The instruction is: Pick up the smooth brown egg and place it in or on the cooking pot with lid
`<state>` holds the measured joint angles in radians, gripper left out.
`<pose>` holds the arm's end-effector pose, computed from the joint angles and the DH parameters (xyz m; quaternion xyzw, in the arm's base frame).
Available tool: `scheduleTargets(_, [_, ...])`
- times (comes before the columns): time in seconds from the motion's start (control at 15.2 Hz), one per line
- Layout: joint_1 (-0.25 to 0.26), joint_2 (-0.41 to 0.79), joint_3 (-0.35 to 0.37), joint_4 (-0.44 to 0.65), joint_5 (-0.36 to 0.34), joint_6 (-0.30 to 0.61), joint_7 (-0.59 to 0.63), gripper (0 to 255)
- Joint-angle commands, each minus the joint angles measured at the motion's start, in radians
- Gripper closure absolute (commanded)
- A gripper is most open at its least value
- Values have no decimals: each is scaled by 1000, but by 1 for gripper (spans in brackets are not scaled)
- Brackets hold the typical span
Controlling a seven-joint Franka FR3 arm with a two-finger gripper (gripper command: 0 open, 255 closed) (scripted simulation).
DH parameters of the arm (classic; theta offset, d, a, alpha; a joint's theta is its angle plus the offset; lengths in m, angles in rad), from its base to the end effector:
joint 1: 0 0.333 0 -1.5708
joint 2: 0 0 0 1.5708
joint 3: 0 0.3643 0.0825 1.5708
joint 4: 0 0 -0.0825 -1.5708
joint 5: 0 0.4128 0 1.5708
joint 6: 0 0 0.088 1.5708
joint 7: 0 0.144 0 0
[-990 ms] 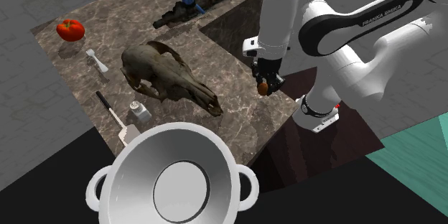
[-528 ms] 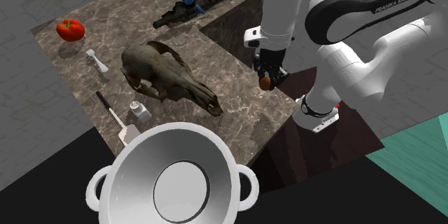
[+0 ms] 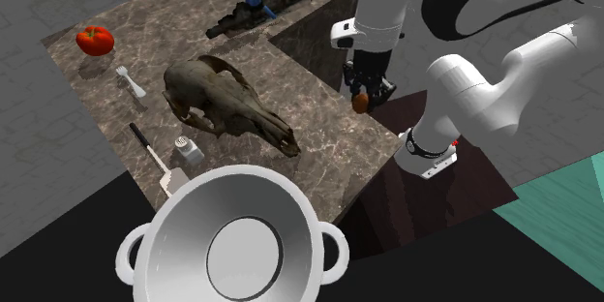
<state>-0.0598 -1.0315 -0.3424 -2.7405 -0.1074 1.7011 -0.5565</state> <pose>0.2213 -0.1075 0.4557 -0.9815 -0.1667 -0.0213 0.0918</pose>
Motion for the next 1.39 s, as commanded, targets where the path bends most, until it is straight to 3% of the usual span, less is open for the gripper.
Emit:
scheduleTargets(0.0, [5, 3, 7, 29, 7, -26, 4, 255])
scheduleTargets(1.12, [37, 52, 51, 278, 53, -223, 30, 255])
scheduleTargets(1.32, [62, 112, 76, 308, 84, -189, 59, 255])
